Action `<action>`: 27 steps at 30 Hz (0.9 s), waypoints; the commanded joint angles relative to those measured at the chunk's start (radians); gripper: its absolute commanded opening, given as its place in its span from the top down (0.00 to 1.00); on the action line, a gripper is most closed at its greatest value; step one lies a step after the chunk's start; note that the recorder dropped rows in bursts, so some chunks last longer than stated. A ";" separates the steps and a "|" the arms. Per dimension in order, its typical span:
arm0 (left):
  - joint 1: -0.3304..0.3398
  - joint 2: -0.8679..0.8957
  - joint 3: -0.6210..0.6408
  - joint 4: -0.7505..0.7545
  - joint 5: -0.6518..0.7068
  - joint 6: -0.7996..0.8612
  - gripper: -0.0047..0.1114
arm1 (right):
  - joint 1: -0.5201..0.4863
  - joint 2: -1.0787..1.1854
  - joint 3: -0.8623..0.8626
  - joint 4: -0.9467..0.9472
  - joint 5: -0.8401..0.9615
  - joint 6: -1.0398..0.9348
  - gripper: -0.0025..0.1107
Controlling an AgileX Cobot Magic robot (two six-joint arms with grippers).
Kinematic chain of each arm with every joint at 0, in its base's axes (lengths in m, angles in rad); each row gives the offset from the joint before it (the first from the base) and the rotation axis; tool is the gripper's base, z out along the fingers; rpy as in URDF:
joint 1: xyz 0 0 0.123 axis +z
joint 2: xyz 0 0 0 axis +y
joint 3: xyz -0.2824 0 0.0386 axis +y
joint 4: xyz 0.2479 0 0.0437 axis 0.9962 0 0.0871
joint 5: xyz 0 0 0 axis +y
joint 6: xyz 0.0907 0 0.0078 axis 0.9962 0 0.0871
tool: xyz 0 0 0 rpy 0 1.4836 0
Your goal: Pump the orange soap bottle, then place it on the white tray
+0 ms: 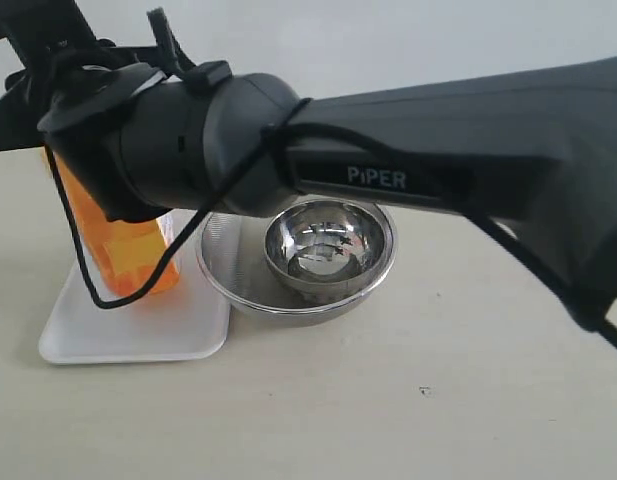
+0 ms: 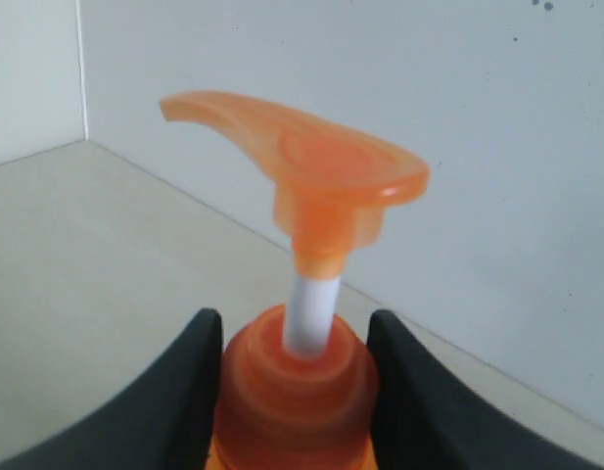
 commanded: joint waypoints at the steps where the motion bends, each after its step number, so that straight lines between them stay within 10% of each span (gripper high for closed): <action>1: 0.002 -0.003 0.004 -0.011 0.001 0.006 0.92 | 0.005 -0.040 -0.013 -0.015 -0.101 -0.015 0.98; 27: 0.002 -0.003 0.004 -0.011 0.001 0.006 0.92 | 0.044 -0.038 -0.013 -0.010 -0.194 0.048 0.98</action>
